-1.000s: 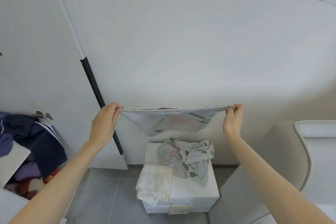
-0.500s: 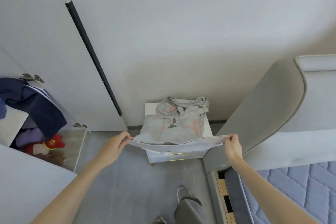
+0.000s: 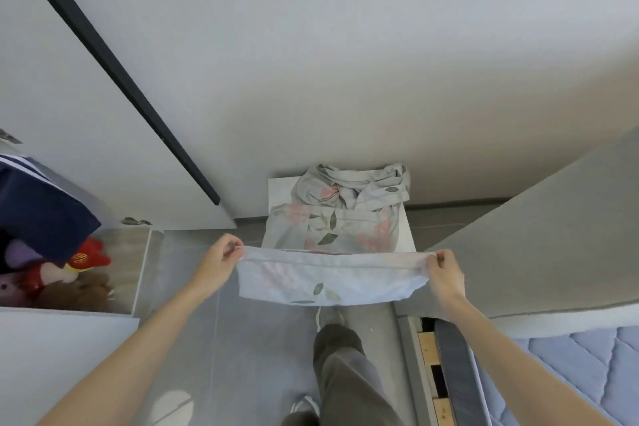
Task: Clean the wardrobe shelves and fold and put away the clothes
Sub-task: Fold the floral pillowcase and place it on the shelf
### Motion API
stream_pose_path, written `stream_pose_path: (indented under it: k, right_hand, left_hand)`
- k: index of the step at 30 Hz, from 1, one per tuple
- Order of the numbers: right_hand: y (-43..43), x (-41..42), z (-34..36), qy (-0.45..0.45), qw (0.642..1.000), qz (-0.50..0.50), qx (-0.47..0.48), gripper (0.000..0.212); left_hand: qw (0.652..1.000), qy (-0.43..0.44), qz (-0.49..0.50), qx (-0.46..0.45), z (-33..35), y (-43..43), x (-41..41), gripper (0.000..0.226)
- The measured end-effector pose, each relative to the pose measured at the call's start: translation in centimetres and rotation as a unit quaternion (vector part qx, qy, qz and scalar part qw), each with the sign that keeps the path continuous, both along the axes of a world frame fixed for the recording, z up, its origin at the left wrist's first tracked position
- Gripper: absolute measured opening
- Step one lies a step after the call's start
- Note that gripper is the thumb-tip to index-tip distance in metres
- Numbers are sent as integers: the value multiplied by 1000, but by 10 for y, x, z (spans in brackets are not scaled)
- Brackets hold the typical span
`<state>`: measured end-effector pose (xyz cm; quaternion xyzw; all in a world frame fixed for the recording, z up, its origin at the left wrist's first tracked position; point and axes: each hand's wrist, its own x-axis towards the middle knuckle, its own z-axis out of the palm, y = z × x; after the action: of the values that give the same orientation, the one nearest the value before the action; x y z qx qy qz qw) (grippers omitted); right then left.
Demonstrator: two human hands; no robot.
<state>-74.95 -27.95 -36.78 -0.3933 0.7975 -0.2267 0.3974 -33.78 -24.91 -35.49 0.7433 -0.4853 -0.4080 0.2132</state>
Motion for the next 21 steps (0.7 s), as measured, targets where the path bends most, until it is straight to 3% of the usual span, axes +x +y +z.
stream_pose_path:
  k: [5, 11, 16, 21]
  right_hand:
    - [-81, 4, -44, -17, 1000, 2, -8, 11]
    - [-157, 11, -119, -22, 999, -23, 24, 10]
    - [-191, 19, -186, -44, 997, -30, 47, 10]
    - [-203, 23, -232, -23, 998, -34, 51, 14]
  left_hand:
    - [995, 14, 98, 15, -40, -89, -10, 13]
    - [992, -6, 120, 40, -114, -170, -5, 14]
    - [988, -34, 143, 39, -178, -204, 2, 14]
    - [975, 10, 219, 43, -226, -212, 0, 27]
